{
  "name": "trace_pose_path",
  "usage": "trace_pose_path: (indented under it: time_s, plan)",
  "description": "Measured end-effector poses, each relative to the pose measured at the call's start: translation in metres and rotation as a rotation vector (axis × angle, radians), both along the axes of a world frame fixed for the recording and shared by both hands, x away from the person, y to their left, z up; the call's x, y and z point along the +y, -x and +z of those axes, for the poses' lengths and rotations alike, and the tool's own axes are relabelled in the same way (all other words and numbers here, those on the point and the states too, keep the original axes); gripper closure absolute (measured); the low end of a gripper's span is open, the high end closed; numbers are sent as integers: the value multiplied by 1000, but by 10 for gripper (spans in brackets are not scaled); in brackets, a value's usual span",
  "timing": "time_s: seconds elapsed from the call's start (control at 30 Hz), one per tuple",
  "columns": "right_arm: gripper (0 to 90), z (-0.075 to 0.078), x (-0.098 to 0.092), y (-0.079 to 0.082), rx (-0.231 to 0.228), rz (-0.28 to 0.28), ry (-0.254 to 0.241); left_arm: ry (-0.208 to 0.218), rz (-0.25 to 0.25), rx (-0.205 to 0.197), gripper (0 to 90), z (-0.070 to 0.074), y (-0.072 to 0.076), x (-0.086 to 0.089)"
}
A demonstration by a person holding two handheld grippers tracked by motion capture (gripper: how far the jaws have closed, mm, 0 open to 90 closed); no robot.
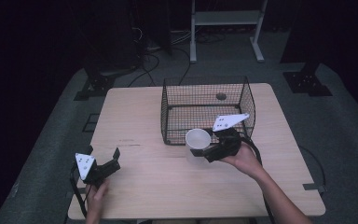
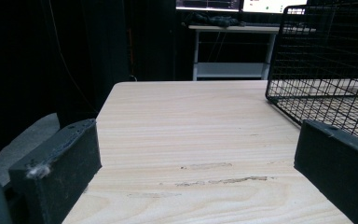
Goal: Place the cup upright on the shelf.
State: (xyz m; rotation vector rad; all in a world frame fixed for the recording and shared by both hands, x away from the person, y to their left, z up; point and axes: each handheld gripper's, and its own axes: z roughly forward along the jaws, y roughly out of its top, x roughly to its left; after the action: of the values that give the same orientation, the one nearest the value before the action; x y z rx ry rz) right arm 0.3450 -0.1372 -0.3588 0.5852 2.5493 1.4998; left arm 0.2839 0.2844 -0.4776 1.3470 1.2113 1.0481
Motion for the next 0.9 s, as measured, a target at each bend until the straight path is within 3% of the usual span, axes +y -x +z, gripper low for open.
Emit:
trace_pose_path:
  time_s: [0.33, 0.9]
  plan:
    - [196, 12, -6, -9, -1, -16, -29, 0, 0, -3, 0, 0, 0, -1]
    - [197, 37, -4, -32, -38, -42, -9, 1, -1, -2, 0, 0, 0, 0]
